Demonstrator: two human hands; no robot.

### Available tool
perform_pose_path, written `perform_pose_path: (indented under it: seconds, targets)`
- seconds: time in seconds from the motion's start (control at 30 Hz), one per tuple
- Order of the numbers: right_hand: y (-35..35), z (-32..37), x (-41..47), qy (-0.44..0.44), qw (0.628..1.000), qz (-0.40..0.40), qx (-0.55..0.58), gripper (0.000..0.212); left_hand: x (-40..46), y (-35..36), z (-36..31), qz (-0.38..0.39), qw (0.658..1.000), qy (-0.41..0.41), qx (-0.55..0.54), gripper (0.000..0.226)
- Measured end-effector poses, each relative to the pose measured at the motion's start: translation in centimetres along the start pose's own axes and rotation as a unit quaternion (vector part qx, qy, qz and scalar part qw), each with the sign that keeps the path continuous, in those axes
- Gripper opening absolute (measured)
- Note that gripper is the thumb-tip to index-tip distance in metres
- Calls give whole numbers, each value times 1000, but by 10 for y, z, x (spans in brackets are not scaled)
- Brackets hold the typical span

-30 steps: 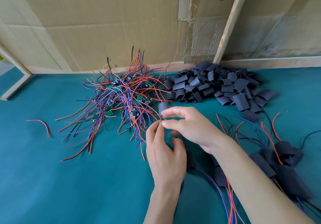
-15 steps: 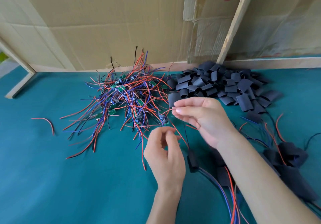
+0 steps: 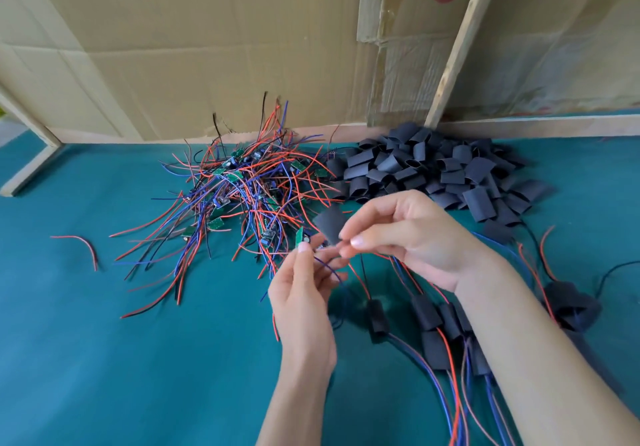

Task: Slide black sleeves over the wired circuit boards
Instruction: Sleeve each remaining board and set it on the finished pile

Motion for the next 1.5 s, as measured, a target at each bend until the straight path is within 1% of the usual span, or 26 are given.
perform_pose_path:
  seconds: [0.1, 0.13, 0.17, 0.2, 0.3, 0.37, 0.4, 0.43, 0.47, 0.57, 0.67, 0.73, 0.77, 0.87, 0.9, 0.93, 1.0, 1.1, 1.23, 1.4, 1.5]
  targets:
    - [8, -12, -9, 73, 991, 88, -74, 16, 1, 3, 3, 17, 998, -35, -44, 32]
    - [8, -13, -11, 80, 988, 94, -98, 16, 0, 6, 5, 31, 997, -47, -55, 32]
    - [4, -11, -12, 74, 988, 80, -112, 15, -2, 9, 6, 48, 995, -60, -71, 33]
    - [-4, -6, -10, 60, 991, 47, -111, 15, -3, 14, 7, 65, 991, -73, -87, 33]
    - [-32, 9, -10, 11, 994, -78, -70, 13, -6, 23, 9, 107, 983, -108, -103, 28]
    - [-44, 16, -11, -18, 989, -128, -69, 16, -8, 28, 10, 129, 979, -126, -98, 34]
    - [-45, 18, -11, -26, 988, -137, -72, 19, -9, 30, 13, 136, 977, -135, -90, 41]
    - [-44, 18, -11, -27, 988, -135, -74, 21, -11, 31, 16, 140, 976, -143, -84, 46]
    - [-41, 16, -9, -22, 989, -123, -81, 22, -12, 31, 19, 141, 975, -151, -83, 46]
    - [-26, 6, -6, 20, 987, -78, -136, 22, -16, 32, 25, 145, 972, -164, -84, 31]
    - [-14, -5, -6, 65, 977, -40, -199, 23, -16, 35, 27, 171, 971, -161, -49, 32]
    - [-13, -8, -5, 75, 964, -48, -252, 29, -17, 36, 27, 185, 970, -155, -24, 30]
    - [-14, -9, -4, 76, 951, -60, -292, 34, -16, 36, 28, 184, 971, -153, -16, 29]
    - [-18, -6, -4, 76, 889, -96, -442, 40, -14, 32, 28, 159, 977, -140, -10, 29]
    - [-17, -3, -5, 66, 869, -104, -479, 38, -13, 31, 28, 153, 979, -136, -4, 29]
    - [-15, 1, -6, 52, 857, -112, -500, 34, -14, 30, 29, 151, 979, -133, 1, 29]
    - [-10, 9, -7, 23, 847, -121, -517, 26, -16, 33, 28, 159, 979, -129, -1, 27]
    - [1, 15, -7, -2, 829, -122, -546, 21, -19, 38, 24, 170, 977, -127, -14, 28]
    - [9, 19, -9, 4, 807, -137, -574, 13, -21, 40, 23, 176, 974, -140, -32, 30]
    - [7, 20, -9, 37, 786, -161, -596, 17, -21, 41, 21, 171, 974, -145, -31, 25]
    - [8, 21, -9, 40, 786, -169, -593, 19, -19, 37, 21, 153, 976, -148, -42, 27]
Point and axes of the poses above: each hand's wrist, its own x-axis towards the middle knuckle, its own y-axis out of the palm, z = x × y, the point moved 10 cm from there along x, towards the middle knuckle, and after that the axes turned 6 degrees about y, right-handed, at the moved point
